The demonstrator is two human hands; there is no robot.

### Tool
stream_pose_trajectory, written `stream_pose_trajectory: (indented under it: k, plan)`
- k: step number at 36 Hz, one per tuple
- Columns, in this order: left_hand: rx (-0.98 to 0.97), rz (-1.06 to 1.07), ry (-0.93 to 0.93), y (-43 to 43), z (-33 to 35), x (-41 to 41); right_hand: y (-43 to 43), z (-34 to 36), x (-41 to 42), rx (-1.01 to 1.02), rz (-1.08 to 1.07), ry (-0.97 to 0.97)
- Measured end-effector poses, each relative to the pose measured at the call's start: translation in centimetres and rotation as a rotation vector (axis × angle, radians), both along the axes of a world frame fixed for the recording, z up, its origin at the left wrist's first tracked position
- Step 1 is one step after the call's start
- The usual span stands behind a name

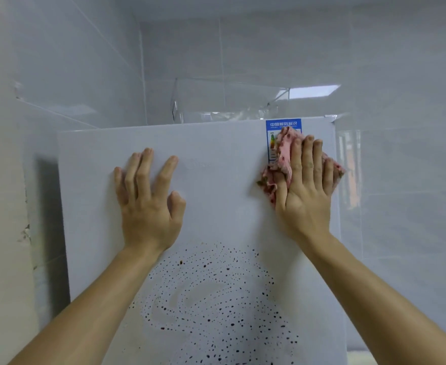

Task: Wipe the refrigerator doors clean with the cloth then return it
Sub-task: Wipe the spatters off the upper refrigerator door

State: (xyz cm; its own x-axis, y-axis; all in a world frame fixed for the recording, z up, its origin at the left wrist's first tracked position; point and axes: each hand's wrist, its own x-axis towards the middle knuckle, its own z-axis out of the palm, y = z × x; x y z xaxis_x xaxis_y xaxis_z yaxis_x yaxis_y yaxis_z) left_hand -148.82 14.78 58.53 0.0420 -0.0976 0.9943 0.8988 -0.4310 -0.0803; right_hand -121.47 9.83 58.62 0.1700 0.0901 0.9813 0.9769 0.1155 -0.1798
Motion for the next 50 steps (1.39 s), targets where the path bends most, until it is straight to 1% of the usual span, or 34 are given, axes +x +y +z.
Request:
stream_pose_trajectory:
  k: [2,4,7,9,11,16,18,20,24,26,27,29,32,35,37,42,44,47,50]
  plan:
    - [-0.004,0.0,0.005,-0.1,-0.1,0.0,0.3,0.2,-1.6,0.032,0.03,0.03]
    - [-0.008,0.001,0.008,-0.1,-0.2,0.0,0.6,-0.7,-3.2,0.078,0.123,0.001]
    - [-0.04,0.0,0.014,-0.4,-0.2,0.0,1.0,-3.6,-6.0,0.085,0.202,-0.176]
    - [-0.073,-0.007,0.025,-0.7,-0.1,-0.2,1.2,-5.8,-7.9,0.056,0.209,-0.344]
    - [-0.111,-0.008,0.044,-1.0,-0.1,-0.5,1.1,-7.5,-9.3,0.018,0.205,-0.463]
    - [-0.178,-0.018,0.128,-1.4,0.1,-1.9,0.2,-7.4,-9.2,-0.019,0.235,-0.548]
    - [-0.195,-0.018,0.159,-1.5,0.2,-2.8,0.1,-6.6,-8.6,0.002,0.258,-0.568]
    - [-0.2,-0.016,0.169,-1.6,0.1,-3.8,0.2,-4.9,-8.2,0.041,0.263,-0.485]
    - [-0.231,-0.013,0.123,-1.9,-0.3,-6.0,0.6,0.3,-9.6,0.104,0.274,-0.131]
    - [-0.234,-0.019,0.119,-1.8,-0.5,-7.1,1.0,1.6,-11.7,0.12,0.277,-0.029]
    - [-0.229,-0.027,0.125,-1.6,-0.5,-7.6,1.2,1.7,-13.1,0.13,0.271,-0.031]
    - [-0.206,-0.031,0.133,-1.3,-0.7,-8.4,1.7,0.7,-16.1,0.151,0.265,-0.127]
    - [-0.159,-0.038,0.111,-0.6,-0.8,-9.6,2.4,-2.6,-20.6,0.134,0.313,-0.283]
    - [-0.155,-0.063,0.129,-0.3,-1.3,-10.9,2.6,-6.0,-23.4,0.092,0.356,-0.353]
    - [-0.153,-0.062,0.155,-0.1,-1.7,-11.7,2.6,-6.8,-23.8,0.078,0.35,-0.381]
    - [-0.136,-0.053,0.191,0.4,-1.8,-13.0,2.3,-5.6,-21.9,0.045,0.318,-0.497]
    - [-0.13,-0.047,0.195,0.5,-1.7,-13.3,2.2,-4.6,-20.7,0.059,0.297,-0.471]
    - [-0.114,-0.059,0.176,0.6,-1.8,-13.5,2.1,-2.1,-19.7,0.095,0.259,-0.287]
    - [-0.081,-0.092,0.17,0.8,-1.7,-14.0,2.3,0.7,-20.8,0.127,0.199,-0.107]
